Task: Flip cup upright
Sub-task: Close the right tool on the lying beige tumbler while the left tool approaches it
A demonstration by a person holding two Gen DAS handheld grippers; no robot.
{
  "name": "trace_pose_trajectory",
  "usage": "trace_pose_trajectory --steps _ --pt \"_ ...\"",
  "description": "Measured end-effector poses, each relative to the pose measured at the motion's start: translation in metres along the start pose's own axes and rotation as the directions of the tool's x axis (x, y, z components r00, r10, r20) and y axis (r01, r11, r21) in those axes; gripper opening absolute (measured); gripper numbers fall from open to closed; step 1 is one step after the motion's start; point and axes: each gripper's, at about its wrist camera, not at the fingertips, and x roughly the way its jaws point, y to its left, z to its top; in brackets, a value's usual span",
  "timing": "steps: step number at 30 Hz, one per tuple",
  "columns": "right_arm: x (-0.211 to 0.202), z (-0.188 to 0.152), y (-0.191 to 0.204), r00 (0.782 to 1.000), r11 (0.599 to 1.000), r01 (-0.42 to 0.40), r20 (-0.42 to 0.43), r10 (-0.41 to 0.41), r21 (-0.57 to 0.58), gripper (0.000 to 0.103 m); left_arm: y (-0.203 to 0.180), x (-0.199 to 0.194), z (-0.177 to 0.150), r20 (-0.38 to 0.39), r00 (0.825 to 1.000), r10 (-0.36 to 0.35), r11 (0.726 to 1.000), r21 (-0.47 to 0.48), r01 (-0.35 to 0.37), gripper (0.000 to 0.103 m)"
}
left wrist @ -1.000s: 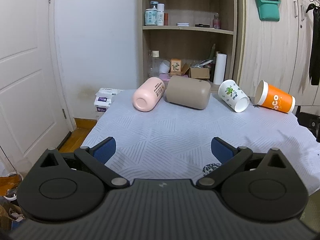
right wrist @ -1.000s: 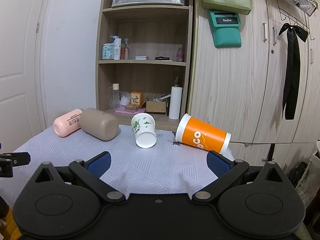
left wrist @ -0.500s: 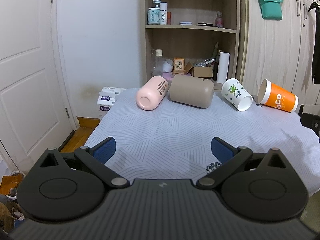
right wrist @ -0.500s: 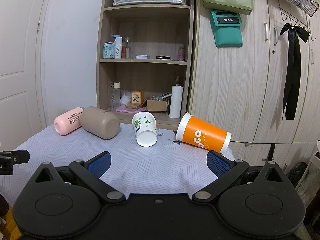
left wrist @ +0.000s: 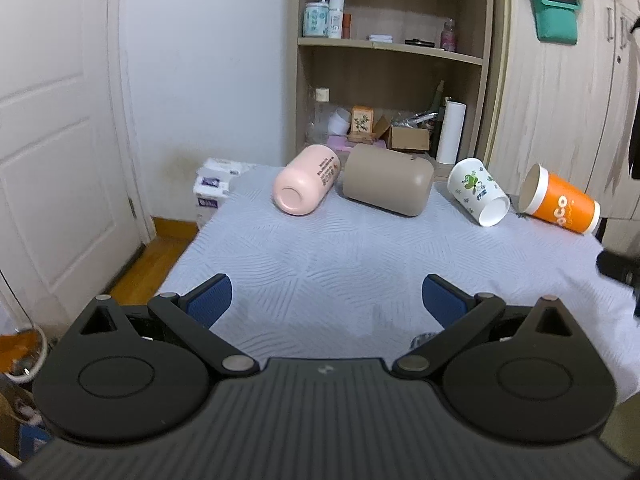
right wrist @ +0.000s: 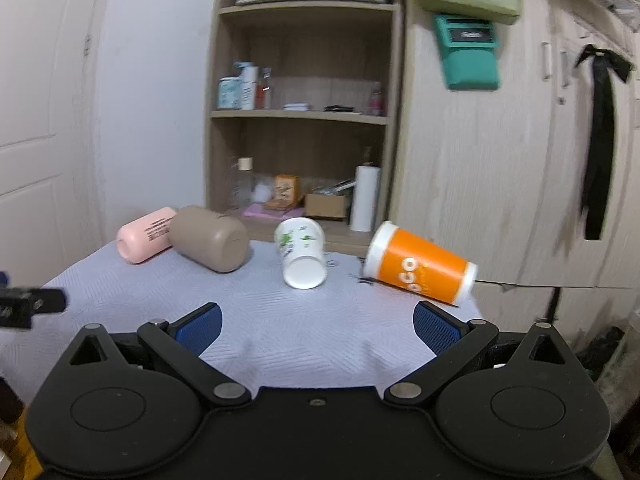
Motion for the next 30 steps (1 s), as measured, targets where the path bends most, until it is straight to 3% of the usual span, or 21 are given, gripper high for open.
trace_pose_trajectory --steps 4,8,15,20,28,30 --pt "0.005 0.022 -0.005 0.988 0.988 -0.152 -0.006 0.152 -0.008 0.103 0.001 0.012 0.024 -0.026 0.997 -0.068 0.996 -0.055 0.066 0.103" --pt "0.027 0.051 -0.008 0.937 0.936 -0.347 -0.055 0.344 -0.051 0.103 0.002 0.026 0.045 -0.026 0.995 -0.091 0.990 -0.107 0.088 0.103" --pt "0.101 0.074 0.014 0.877 0.860 -0.479 -0.120 0.465 -0.173 0.102 0.007 0.075 0.062 -0.050 0.985 -0.165 0.959 -0.240 0.148 0.103" --pt "0.149 0.078 0.040 0.860 0.794 -0.510 -0.183 0.476 -0.331 0.102 0.015 0.117 0.052 -0.073 0.966 -0.248 0.900 -0.387 0.202 0.103" --pt "0.203 0.082 0.072 0.860 0.643 -0.505 -0.271 0.432 -0.576 0.101 0.034 0.161 0.049 -0.053 0.964 -0.259 0.814 -0.549 0.189 0.102" --pt "0.213 0.082 0.076 0.860 0.629 -0.507 -0.298 0.414 -0.589 0.101 0.037 0.168 0.048 -0.048 0.964 -0.263 0.795 -0.576 0.188 0.102"
